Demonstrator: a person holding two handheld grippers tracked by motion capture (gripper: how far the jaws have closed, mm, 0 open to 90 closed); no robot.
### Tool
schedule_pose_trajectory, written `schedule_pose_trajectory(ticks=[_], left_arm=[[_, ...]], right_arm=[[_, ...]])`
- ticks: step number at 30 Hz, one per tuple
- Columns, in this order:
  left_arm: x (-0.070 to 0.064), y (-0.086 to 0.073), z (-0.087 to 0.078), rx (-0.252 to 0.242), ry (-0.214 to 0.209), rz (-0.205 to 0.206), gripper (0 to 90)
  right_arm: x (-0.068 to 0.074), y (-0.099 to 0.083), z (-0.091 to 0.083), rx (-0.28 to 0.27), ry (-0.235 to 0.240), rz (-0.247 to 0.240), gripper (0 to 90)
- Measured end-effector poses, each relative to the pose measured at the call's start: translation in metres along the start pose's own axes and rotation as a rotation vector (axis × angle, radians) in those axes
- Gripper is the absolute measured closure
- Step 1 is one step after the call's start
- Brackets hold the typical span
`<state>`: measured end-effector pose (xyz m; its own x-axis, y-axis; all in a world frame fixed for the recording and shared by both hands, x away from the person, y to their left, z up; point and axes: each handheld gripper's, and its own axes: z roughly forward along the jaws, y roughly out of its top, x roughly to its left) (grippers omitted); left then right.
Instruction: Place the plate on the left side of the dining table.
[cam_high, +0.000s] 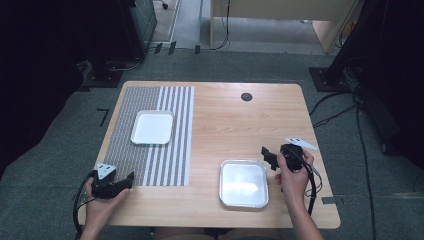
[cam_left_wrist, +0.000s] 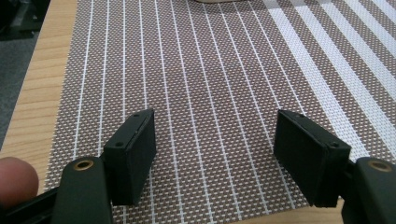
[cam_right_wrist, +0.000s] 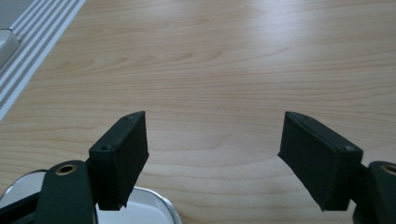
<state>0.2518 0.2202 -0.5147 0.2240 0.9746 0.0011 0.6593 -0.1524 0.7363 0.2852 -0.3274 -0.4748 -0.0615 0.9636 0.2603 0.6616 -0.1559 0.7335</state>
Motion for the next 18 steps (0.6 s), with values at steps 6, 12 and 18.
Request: schedule_pose_trajectory(ticks=[6, 12, 18], left_arm=[[-0.001, -0.001, 0.0, -0.008, 0.002, -0.001, 29.8], [-0.001, -0.002, 0.0, -0.013, 0.003, 0.0, 29.9], [-0.001, -0.002, 0.0, -0.018, 0.004, 0.001, 29.9]], right_arm=[[-0.019, -0.01, -0.007, 0.008, -0.036, -0.002, 23.6], [-0.041, -0.016, -0.017, 0.006, -0.074, -0.01, 23.6], [-0.063, -0.028, -0.027, 0.014, -0.106, -0.004, 23.7]])
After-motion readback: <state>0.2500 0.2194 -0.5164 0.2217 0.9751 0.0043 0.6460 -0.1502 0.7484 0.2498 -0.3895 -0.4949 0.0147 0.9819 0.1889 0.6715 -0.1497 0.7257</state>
